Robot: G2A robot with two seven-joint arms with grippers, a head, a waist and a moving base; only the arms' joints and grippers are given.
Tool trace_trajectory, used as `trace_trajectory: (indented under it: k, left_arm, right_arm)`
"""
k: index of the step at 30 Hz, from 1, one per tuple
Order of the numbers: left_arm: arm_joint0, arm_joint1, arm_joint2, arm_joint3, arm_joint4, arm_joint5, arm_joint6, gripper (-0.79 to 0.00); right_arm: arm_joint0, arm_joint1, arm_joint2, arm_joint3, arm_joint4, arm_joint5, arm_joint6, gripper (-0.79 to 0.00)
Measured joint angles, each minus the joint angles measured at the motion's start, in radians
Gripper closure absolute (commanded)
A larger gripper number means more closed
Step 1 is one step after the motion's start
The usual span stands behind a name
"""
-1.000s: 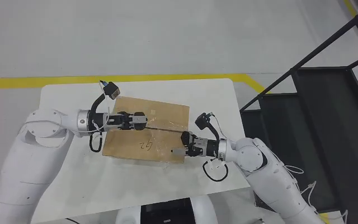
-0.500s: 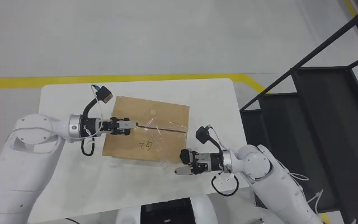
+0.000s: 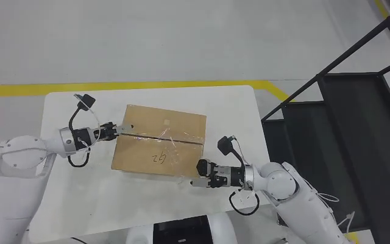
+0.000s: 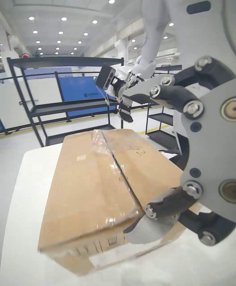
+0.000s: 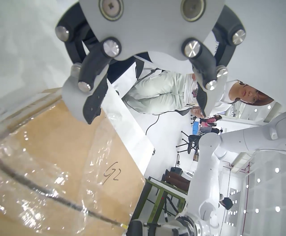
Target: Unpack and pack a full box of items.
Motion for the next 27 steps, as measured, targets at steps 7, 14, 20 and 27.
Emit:
trace_trajectory:
  k: [7, 14, 20, 27]
  left_arm:
    - [0.058, 0.003, 0.006, 0.012, 0.073, -0.004, 0.051, -0.785]
    - [0.011, -0.020, 0.145, 0.041, -0.009, -0.018, 0.001, -0.785]
    - [-0.051, -0.041, 0.251, 0.061, -0.037, -0.031, -0.021, -0.785]
    - [-0.100, -0.044, 0.236, 0.133, -0.054, -0.051, 0.015, -0.785]
  right_arm:
    - [-0.040, 0.017, 0.109, -0.029, 0.004, -0.005, 0.005, -0.785]
    - [-0.079, 0.028, 0.132, -0.022, 0.014, 0.019, 0.059, -0.785]
    - [-0.120, 0.039, 0.157, -0.021, 0.041, 0.017, 0.119, -0.785]
    - [-0.184, 0.053, 0.196, -0.050, 0.056, 0.043, 0.192, -0.785]
